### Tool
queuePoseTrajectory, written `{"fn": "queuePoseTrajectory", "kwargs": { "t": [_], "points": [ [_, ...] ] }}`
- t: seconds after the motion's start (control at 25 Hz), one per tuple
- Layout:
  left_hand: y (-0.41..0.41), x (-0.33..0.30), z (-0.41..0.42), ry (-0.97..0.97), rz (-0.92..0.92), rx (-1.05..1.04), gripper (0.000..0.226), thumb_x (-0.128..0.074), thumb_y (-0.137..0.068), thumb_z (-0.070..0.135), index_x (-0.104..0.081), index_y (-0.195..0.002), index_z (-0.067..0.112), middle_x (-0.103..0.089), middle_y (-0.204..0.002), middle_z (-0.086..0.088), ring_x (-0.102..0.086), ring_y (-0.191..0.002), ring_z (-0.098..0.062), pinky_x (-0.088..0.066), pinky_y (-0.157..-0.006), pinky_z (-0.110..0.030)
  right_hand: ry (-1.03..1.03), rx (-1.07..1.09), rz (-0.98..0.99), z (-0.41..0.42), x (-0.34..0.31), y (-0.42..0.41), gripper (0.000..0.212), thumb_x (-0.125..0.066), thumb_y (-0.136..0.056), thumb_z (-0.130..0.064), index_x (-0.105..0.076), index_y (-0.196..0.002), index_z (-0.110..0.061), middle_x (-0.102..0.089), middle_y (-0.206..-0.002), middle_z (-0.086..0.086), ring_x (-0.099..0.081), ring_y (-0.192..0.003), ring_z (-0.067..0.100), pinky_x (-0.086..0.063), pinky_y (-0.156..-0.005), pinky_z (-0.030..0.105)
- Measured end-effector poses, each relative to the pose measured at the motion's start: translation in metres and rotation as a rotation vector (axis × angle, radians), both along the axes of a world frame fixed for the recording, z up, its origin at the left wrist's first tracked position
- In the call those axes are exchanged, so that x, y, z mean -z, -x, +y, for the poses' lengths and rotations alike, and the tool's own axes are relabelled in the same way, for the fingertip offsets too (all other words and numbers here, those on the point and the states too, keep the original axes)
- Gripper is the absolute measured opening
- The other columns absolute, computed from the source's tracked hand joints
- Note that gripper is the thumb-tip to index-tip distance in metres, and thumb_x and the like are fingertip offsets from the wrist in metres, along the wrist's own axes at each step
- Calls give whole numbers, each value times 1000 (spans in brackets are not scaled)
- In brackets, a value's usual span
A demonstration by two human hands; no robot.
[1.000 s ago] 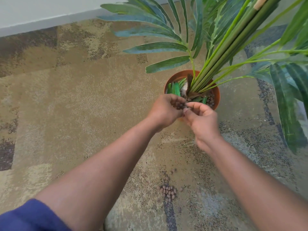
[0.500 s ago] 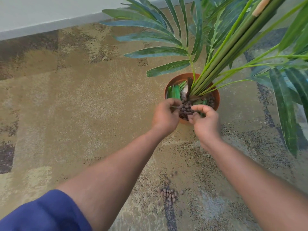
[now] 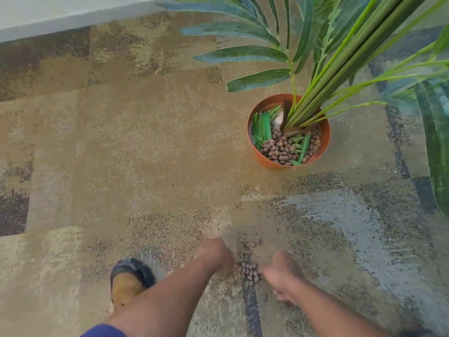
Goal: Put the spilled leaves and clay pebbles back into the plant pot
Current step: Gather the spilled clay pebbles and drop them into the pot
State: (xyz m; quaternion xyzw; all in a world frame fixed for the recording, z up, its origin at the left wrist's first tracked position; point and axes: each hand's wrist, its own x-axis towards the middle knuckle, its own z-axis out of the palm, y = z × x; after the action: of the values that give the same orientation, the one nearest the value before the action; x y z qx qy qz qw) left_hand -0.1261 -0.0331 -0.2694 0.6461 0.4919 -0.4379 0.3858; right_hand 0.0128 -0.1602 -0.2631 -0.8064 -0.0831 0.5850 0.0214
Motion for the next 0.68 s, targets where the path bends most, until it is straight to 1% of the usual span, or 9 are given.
{"fn": "queuePoseTrajectory", "kwargs": {
  "t": [0.04,0.12,0.2,0.24,0.32,0.44,0.52,0.6,0.68],
  "points": [
    [6,0,-8,137,97,12,36,-55,-103,27,-58,-127,0,-67,-121,-16,-70,-94,-22,-61,-82,-28,70,76,71,-9,0,7,59,-63,-100,-24,-37,-151,-12,-60,-103,10,-52,-55,12,-52,-48,25],
    [15,-3,-26,445,251,-35,45,-50,-107,33,-54,-134,-3,-64,-127,-18,-69,-104,-28,-58,-81,-30,198,195,231,-20,0,18,54,-61,-97,-13,-41,-147,-9,-60,-110,20,-65,-77,20,-58,-61,31],
    [22,-1,-45,569,296,-137,46,-51,-106,35,-56,-136,0,-63,-131,-17,-67,-111,-29,-57,-91,-33,253,323,299,-27,3,27,46,-60,-93,-2,-45,-136,-9,-59,-119,27,-64,-90,24,-57,-66,30],
    [23,3,-54,560,265,-217,45,-56,-104,34,-57,-136,2,-62,-135,-17,-66,-116,-29,-55,-99,-37,252,402,303,-29,4,30,42,-60,-93,1,-46,-131,-9,-60,-120,28,-61,-87,25,-55,-65,29],
    [20,8,-63,468,140,-397,39,-64,-99,28,-64,-130,4,-68,-127,-13,-68,-110,-25,-55,-100,-37,210,543,318,-29,4,35,32,-59,-93,6,-50,-123,-3,-64,-120,30,-61,-81,27,-53,-61,28],
    [1,8,-57,370,-30,-562,16,-67,-95,13,-69,-107,2,-72,-99,-8,-68,-82,-17,-59,-79,-27,80,686,328,-13,2,40,15,-54,-96,7,-62,-109,6,-72,-106,29,-74,-93,35,-66,-78,45],
    [-10,-1,-44,287,-151,-589,6,-64,-93,3,-62,-90,7,-67,-88,-7,-63,-71,-15,-54,-65,-23,-28,679,284,3,-2,40,12,-51,-99,3,-63,-101,2,-72,-103,24,-70,-93,32,-60,-93,53],
    [-19,-6,-32,173,-264,-580,16,-61,-89,-4,-57,-85,10,-67,-89,-8,-65,-78,-17,-57,-67,-26,-134,623,212,18,-5,36,11,-50,-101,0,-60,-100,-3,-71,-102,19,-65,-86,27,-59,-94,51],
    [-25,-11,-22,75,-364,-625,19,-57,-86,-11,-58,-86,8,-69,-94,-8,-66,-87,-16,-61,-78,-31,-207,550,113,27,-6,29,14,-51,-101,0,-62,-101,-9,-72,-99,16,-64,-82,25,-61,-82,46]
  ]
}}
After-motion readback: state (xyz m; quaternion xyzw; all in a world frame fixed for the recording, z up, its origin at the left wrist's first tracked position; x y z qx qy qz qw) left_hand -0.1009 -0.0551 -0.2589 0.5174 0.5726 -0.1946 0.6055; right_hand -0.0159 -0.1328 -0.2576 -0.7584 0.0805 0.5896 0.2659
